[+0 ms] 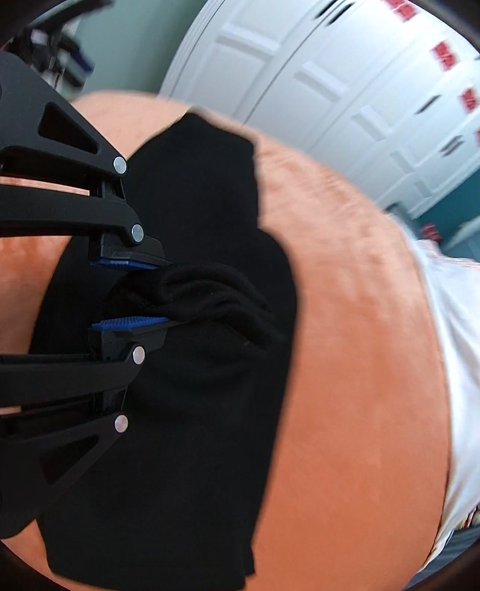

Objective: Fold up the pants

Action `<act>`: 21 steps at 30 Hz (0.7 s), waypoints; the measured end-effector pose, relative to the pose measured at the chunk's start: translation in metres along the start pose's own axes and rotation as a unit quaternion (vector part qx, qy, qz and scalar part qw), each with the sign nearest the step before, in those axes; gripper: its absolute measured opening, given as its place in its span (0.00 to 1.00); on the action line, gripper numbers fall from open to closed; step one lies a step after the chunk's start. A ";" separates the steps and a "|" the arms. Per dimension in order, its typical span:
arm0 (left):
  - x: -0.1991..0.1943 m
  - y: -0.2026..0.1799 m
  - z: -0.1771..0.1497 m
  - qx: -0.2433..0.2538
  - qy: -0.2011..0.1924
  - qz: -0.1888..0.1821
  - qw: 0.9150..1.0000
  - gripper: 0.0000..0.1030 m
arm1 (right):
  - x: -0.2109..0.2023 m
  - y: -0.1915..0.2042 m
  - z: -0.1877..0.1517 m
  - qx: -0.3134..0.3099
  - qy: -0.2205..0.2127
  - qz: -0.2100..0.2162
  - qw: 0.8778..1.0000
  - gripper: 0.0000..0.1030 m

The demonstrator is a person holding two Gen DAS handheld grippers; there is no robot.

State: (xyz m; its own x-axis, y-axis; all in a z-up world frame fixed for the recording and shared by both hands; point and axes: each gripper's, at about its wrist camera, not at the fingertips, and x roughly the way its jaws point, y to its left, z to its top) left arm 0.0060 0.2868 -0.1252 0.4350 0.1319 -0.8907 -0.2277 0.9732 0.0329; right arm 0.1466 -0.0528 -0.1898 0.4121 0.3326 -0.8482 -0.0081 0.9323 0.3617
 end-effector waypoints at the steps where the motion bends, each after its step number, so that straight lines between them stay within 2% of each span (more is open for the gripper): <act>1: 0.003 0.007 0.002 -0.006 0.000 0.000 1.000 0.83 | 0.011 0.000 -0.004 0.003 0.011 -0.006 1.000 0.20; 4: 0.014 0.025 0.007 -0.017 0.003 -0.006 1.000 0.83 | 0.013 0.001 -0.013 -0.011 -0.005 -0.015 1.000 0.28; 5: 0.019 0.029 0.010 -0.020 0.004 -0.007 1.000 0.83 | 0.010 0.006 -0.013 -0.017 -0.004 -0.017 1.000 0.36; 6: 0.023 0.029 0.013 -0.022 0.005 -0.010 1.000 0.83 | 0.008 0.014 -0.013 -0.023 -0.003 -0.017 1.000 0.49; 8: 0.035 0.034 0.024 -0.031 0.010 -0.020 0.999 0.83 | -0.010 0.028 -0.019 -0.053 -0.018 -0.036 0.998 0.68; 11: 0.054 0.037 0.045 -0.067 0.019 -0.066 0.995 0.83 | -0.037 0.043 -0.034 -0.089 -0.044 -0.041 0.994 0.70; 13: 0.074 0.039 0.064 -0.106 0.037 -0.109 0.988 0.83 | -0.052 0.045 -0.043 -0.093 -0.056 -0.051 0.993 0.70; 15: 0.095 0.037 0.082 -0.139 0.045 -0.136 0.980 0.83 | -0.070 0.040 -0.056 -0.083 -0.064 -0.056 0.993 0.70; 19: 0.128 0.026 0.111 -0.157 0.065 -0.136 0.976 0.83 | -0.092 0.026 -0.073 -0.066 -0.066 -0.066 0.993 0.70; 20: 0.139 0.025 0.116 -0.171 0.076 -0.137 0.973 0.83 | -0.098 0.019 -0.077 -0.058 -0.064 -0.072 0.994 0.70; 21: 0.153 0.026 0.120 -0.195 0.089 -0.166 0.963 0.83 | -0.103 0.014 -0.079 -0.049 -0.065 -0.075 0.994 0.70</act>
State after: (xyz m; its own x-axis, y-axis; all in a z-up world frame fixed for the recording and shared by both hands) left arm 0.1713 0.3544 -0.2067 0.3926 -0.2422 -0.8873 -0.4263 0.8069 -0.4089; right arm 0.0319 -0.0625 -0.1282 0.5295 0.1738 -0.8303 -0.0243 0.9815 0.1899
